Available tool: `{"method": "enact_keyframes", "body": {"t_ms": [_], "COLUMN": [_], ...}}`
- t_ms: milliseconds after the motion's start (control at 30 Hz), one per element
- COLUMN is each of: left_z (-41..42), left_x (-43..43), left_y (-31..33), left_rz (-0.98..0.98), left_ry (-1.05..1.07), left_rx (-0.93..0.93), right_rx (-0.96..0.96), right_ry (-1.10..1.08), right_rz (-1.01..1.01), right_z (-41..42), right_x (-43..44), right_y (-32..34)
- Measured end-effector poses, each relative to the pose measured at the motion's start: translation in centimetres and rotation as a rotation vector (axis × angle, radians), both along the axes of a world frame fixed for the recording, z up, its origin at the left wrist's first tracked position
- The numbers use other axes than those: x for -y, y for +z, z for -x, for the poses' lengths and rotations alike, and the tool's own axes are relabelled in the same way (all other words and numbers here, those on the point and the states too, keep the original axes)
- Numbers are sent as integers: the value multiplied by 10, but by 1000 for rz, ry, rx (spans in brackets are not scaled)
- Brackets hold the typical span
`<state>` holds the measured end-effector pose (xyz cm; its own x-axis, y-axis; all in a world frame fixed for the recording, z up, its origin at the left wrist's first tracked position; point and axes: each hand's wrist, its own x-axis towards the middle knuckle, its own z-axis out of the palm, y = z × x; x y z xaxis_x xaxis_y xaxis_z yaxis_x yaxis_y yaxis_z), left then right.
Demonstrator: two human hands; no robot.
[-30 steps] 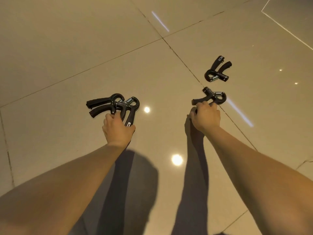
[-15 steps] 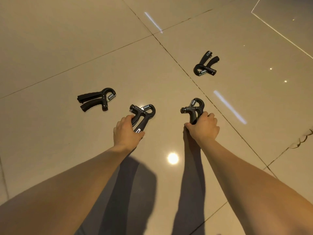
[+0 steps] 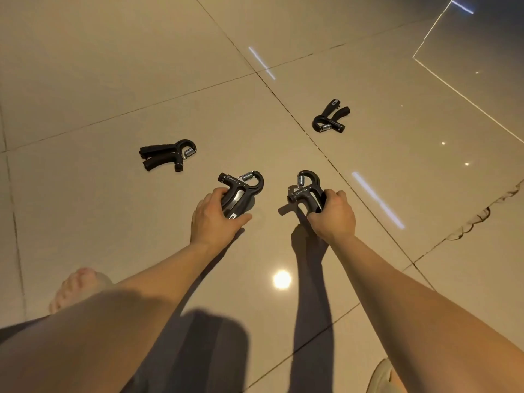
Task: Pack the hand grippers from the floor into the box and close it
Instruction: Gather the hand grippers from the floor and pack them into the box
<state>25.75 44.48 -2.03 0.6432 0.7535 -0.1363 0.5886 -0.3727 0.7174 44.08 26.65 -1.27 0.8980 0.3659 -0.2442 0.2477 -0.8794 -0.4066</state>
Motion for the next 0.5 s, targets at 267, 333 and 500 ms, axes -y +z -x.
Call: {"method": "enact_keyframes", "body": {"t_ms": [267,333,500], "left_z": [58,79,137], "left_x": [80,100,149], "left_y": [69,92,162], "left_rz": [-67,-127,-258], "left_ry": [25,25,29], "left_rx": [152,186,228], "right_rx": [104,133,211], "right_ry": [23,23,37], "right_rz": [-183,-217,-245], "right_z": [73,95,144], "right_x": [47,68,132], "right_y": [83,104,167]}}
